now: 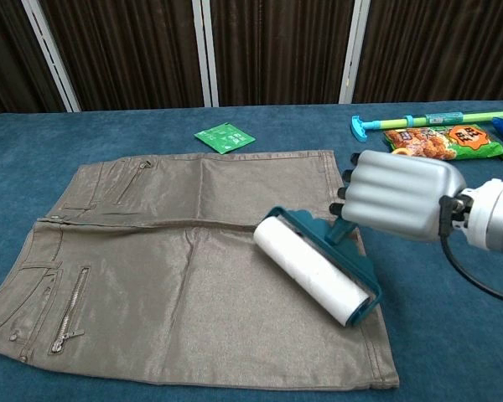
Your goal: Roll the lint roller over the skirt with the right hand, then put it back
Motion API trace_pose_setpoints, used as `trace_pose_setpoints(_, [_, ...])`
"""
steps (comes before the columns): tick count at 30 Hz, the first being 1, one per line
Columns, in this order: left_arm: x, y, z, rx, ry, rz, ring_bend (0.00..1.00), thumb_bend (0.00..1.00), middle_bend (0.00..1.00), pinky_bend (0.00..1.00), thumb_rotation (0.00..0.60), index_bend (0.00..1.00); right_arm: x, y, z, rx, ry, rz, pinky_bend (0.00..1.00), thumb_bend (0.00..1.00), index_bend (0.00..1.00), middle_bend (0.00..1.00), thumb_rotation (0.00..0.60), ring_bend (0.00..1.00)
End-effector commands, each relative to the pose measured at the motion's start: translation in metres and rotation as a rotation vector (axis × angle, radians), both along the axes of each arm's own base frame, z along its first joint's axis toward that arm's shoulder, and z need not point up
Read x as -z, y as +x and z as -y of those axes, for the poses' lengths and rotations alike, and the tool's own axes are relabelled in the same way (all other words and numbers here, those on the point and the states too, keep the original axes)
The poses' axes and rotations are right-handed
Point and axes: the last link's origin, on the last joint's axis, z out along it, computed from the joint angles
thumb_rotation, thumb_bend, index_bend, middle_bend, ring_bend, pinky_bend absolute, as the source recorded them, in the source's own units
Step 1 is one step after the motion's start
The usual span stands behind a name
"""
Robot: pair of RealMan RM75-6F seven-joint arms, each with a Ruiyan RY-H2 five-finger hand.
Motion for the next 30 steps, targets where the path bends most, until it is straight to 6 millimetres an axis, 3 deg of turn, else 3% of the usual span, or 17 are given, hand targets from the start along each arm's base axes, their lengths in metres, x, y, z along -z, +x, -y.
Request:
trace_pose_setpoints(1, [0.0,0.0,0.0,0.0,0.001,0.0,0.0,0.0,0.0,0.0,0.6,0.0,0.012,0.018,-0.018,-0.069,0.055,-0.002,0.48,0.85,0.44,0.53,0.6,0.44])
trace_pose_setpoints(8, [0.0,-0.001,0.0,-0.001,0.001,-0.004,0.0,0.0,0.0,0.0,0.6,0.0,0.028,0.045,-0.046,-0.133,0.123,0.014,0.48,0.85,0.44,0.53,0.6,0.44])
trace_pose_setpoints(15, [0.0,-0.002,0.0,-0.004,0.0,-0.006,0.0,0.0,0.0,0.0,0.6,0.0,0.032,0.046,-0.045,-0.117,0.108,-0.003,0.48,0.85,0.44,0.53,0.6,0.44])
trace_pose_setpoints(22, [0.0,-0.002,0.0,-0.006,0.0,-0.007,0.0,0.0,0.0,0.0,0.6,0.0,0.017,0.022,-0.019,-0.023,0.017,-0.022,0.48,0.85,0.44,0.53,0.6,0.44])
trace_pose_setpoints(30, [0.003,-0.001,0.0,-0.006,-0.006,-0.014,0.0,0.0,0.0,0.0,0.6,0.0,-0.019,-0.027,0.026,0.153,-0.135,-0.015,0.48,0.85,0.44,0.53,0.6,0.44])
